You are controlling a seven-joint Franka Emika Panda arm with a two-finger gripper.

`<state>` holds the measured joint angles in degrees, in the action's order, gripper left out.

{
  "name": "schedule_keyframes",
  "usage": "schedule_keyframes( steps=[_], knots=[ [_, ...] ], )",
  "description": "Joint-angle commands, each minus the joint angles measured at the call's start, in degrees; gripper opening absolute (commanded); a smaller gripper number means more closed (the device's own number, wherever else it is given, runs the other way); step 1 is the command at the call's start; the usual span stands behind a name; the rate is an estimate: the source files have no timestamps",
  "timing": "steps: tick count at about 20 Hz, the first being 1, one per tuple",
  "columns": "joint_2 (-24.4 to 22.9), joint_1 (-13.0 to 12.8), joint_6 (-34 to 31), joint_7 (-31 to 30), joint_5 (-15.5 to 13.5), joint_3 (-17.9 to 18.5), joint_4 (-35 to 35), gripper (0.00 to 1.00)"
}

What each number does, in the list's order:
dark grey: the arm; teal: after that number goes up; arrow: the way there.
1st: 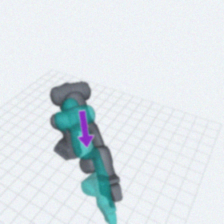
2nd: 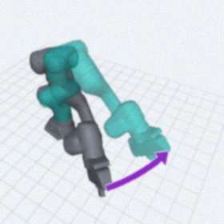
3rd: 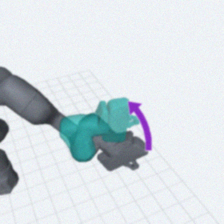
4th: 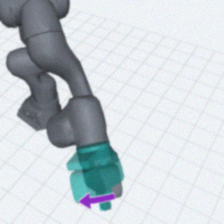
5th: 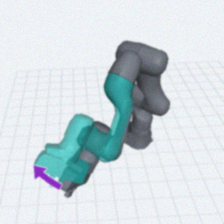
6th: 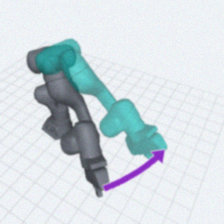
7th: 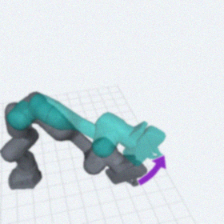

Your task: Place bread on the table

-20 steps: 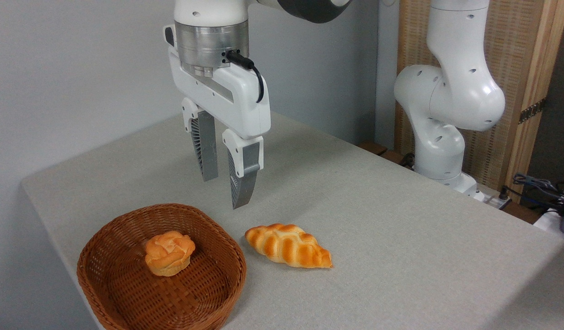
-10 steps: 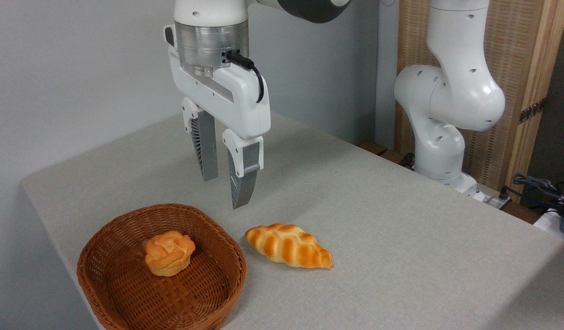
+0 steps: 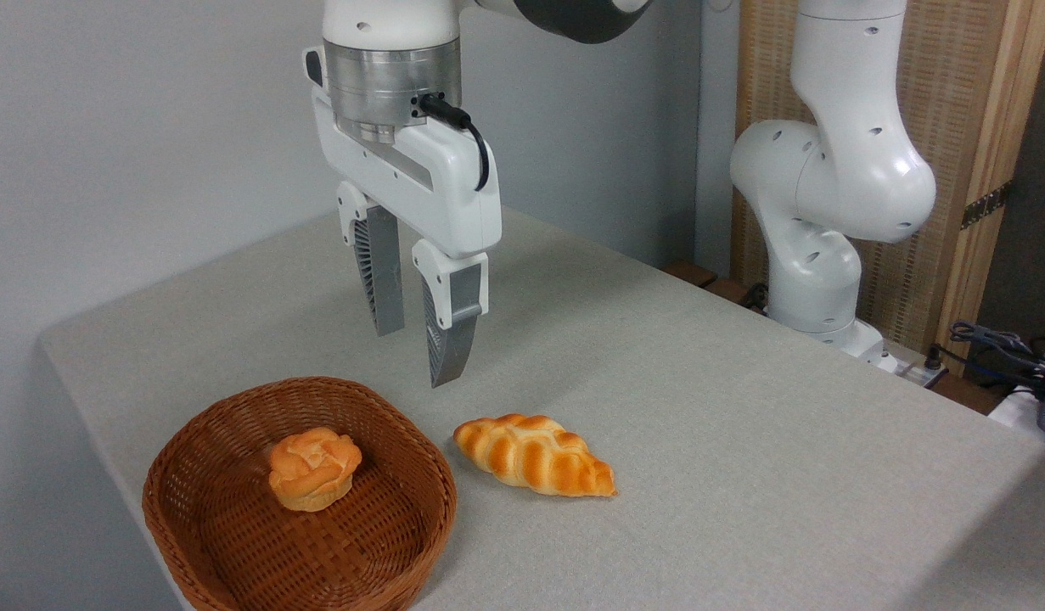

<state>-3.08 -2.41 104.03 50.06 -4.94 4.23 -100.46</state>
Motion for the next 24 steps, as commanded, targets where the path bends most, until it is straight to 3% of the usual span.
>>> schedule_keyframes(
  steps=[1,15,24],
  knots=[
    [-0.26,-0.4,-0.14,-0.49,-1.21,0.51,-0.09,1.0],
    [-0.09,-0.49,1.0,-0.31,-1.29,0.25,-0.18,1.0],
    [2.19,-0.67,8.11,-0.31,-1.38,-0.36,-0.35,1.0]
  ],
)
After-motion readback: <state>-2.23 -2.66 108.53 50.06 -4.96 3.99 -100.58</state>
